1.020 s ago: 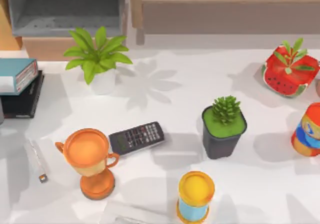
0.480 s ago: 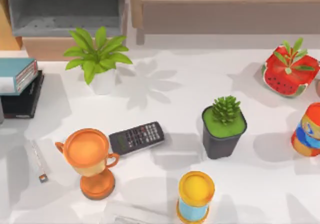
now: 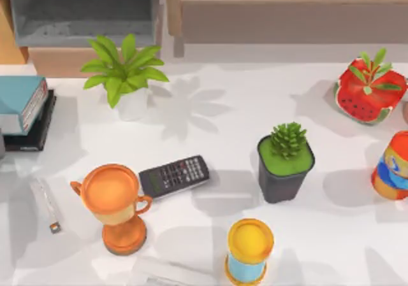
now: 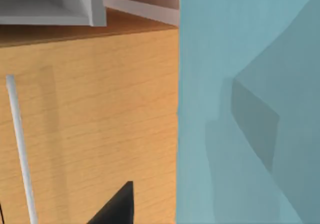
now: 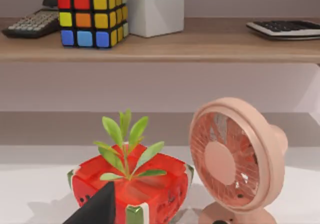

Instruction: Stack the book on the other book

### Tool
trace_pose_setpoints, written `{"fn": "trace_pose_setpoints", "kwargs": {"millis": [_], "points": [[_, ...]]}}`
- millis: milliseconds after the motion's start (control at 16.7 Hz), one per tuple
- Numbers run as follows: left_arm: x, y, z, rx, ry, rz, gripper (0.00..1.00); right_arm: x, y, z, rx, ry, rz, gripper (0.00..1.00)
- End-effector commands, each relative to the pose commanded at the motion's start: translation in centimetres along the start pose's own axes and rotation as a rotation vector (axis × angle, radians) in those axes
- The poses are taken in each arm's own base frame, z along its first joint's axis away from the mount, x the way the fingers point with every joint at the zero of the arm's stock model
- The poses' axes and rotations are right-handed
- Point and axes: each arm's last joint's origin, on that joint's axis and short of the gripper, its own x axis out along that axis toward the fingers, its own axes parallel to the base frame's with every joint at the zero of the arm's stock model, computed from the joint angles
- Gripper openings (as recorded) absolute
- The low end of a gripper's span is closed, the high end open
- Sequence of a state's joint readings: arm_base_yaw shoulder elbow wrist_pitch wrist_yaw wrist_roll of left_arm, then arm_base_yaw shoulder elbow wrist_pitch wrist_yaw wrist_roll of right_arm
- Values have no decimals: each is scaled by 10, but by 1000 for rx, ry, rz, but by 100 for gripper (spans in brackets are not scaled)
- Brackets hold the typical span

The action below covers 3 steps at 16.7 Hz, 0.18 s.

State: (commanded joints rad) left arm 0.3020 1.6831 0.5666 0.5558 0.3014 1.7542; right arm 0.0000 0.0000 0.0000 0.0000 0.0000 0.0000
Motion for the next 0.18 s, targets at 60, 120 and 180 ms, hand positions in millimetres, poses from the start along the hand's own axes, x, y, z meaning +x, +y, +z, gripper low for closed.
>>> {"fn": "trace_pose_setpoints", "kwargs": {"millis": [60,120,180], "points": [[0,0,0,0,0,0,100,0,0,0,0,0,0,100],[0,0,0,0,0,0,100,0,0,0,0,0,0,100],[0,0,0,0,0,0,100,0,0,0,0,0,0,100]]}}
